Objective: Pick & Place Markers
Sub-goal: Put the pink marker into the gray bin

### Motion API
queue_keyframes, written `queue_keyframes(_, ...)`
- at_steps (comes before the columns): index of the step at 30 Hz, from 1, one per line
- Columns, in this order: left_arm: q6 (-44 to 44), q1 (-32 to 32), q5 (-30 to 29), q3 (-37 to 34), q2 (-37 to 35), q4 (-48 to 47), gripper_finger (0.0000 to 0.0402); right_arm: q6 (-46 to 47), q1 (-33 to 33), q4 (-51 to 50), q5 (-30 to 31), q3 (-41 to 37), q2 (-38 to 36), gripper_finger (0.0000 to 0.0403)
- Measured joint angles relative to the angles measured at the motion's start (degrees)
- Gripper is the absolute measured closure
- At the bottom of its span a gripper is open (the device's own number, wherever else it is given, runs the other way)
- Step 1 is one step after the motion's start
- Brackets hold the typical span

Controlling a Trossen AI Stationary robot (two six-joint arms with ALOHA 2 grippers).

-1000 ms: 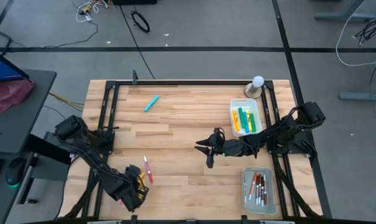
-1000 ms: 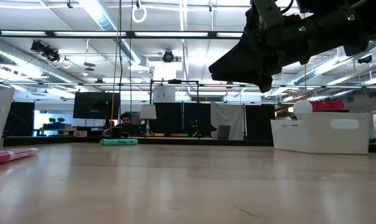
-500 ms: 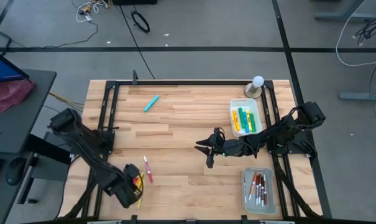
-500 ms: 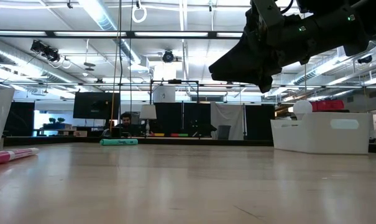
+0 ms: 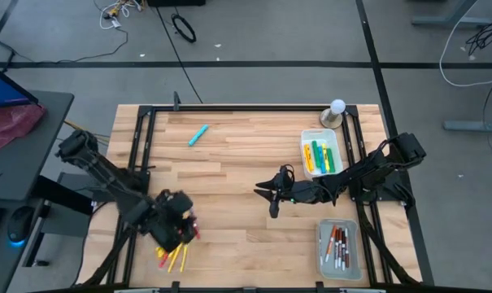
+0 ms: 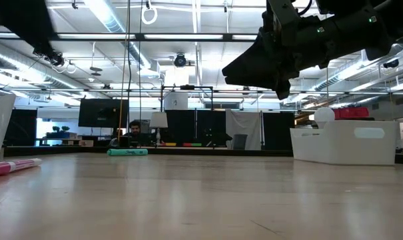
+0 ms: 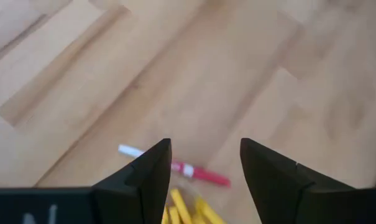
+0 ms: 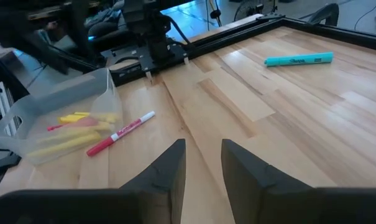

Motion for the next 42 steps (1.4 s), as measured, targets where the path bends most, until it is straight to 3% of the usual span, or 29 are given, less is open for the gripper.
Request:
queue_keyframes(11, 4.39, 18.47, 18.14, -8.72, 0.76, 2.01, 0.0159, -0.39, 0.00, -0.07, 0.00, 0.00, 0.00, 0.0300)
queue_keyframes(19, 4.60, 26.71, 33.66, -22.07, 0.76, 19.37, 0.0179, -0.65, 0.00, -0.15, 0.00, 0.00, 0.00, 0.0300)
queue_keyframes(32, -0.28, 29.10, 38.61, -28.69, 0.52, 25.85, 0.0226, -1.75, 0.00, -0.13, 0.00, 0.00, 0.00, 0.0300)
queue_keyframes(42, -1.68, 29.00, 36.50, -29.44, 0.52, 26.51, 0.0257, -1.79, 0.01, -0.11, 0.00, 0.00, 0.00, 0.0300)
